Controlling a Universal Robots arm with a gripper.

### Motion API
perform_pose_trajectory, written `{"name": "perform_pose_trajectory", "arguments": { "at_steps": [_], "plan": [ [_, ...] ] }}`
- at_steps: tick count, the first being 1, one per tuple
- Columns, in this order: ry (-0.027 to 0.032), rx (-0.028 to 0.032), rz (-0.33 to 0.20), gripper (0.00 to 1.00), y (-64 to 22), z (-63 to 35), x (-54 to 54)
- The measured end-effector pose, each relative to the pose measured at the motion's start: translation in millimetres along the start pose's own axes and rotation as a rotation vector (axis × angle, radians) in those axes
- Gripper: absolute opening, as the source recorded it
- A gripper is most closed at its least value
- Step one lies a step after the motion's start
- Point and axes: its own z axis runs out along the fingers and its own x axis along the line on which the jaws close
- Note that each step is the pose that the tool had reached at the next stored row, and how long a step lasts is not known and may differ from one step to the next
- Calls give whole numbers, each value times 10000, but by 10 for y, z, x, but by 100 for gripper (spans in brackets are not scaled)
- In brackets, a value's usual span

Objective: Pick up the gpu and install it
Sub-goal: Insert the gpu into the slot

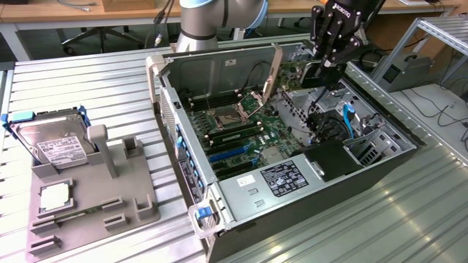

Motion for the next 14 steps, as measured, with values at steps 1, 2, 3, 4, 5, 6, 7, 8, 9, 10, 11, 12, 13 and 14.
{"name": "perform_pose_trajectory", "arguments": {
  "at_steps": [1,2,3,4,5,6,7,8,9,10,11,12,13,14],
  "plan": [
    [0,0,0,27,0,0,0],
    [0,0,0,27,0,0,0],
    [0,0,0,27,0,0,0],
    [-1,0,0,27,0,0,0],
    [0,0,0,27,0,0,0],
    [-10,-1,0,27,0,1,0],
    [-45,-5,0,27,0,2,1],
    [-113,-13,-1,27,0,2,0],
    [-145,-16,0,27,0,3,0],
    [-146,-16,0,27,0,3,0],
    [-146,-17,0,27,0,3,0],
    [-146,-17,0,27,0,3,0],
    [-146,-16,0,27,0,3,0],
    [-146,-16,0,27,0,7,0]
  ]
}}
